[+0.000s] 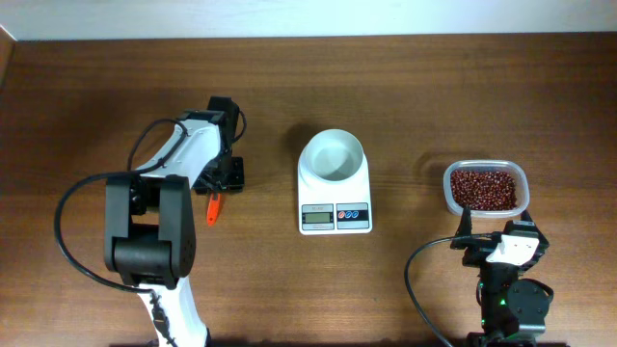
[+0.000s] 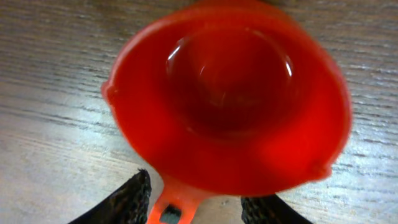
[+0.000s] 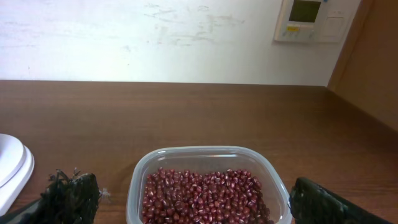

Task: Scoop item into bowl and weigh 50g on scale
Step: 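Reach the left gripper down and grasp the red scoop handle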

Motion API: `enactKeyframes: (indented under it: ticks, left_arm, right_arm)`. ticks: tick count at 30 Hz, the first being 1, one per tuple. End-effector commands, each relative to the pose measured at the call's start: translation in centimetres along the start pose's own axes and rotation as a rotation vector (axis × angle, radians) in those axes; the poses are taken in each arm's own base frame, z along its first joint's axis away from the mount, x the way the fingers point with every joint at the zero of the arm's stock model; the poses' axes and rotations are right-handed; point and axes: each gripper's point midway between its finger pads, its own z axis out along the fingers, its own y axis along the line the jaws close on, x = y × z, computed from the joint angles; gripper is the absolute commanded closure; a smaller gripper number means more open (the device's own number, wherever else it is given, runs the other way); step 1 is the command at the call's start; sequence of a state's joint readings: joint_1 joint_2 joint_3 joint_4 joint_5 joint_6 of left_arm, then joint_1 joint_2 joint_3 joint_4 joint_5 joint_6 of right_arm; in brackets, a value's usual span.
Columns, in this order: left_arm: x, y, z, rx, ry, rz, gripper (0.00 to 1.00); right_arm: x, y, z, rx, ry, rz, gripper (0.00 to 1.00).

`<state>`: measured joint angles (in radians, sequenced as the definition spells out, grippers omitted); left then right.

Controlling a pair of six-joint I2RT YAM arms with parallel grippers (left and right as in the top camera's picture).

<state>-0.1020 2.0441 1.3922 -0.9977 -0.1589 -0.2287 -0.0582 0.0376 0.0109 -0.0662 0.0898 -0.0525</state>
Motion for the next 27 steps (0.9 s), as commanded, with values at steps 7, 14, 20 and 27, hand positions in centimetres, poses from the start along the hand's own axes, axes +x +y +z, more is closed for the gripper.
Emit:
enactKeyframes:
  ticks: [7,14,20,27]
  left_arm:
    - [-1.3,-1.1,-0.5,0.085,-0.061,-0.046,0.59]
    - [-2.3,-1.2,-0.6,0.09,-0.098,-0.149,0.59]
    - [-2.3,-1.5,-0.7,0.101,-0.099,-0.146,0.66]
    - [-2.6,-1.5,-0.7,0.105,-0.11,-0.148,0.72]
  right_arm:
    - [0.3,-0.3,0.0,0.017,0.006,0.003,0.01]
    - [0.3,-0.3,0.0,0.017,0.007,0.003,0.01]
    - [0.3,-0.3,0.0,0.017,0.006,0.003,0.01]
    - [0.3,-0.3,0.0,0.017,0.006,0.003,0.01]
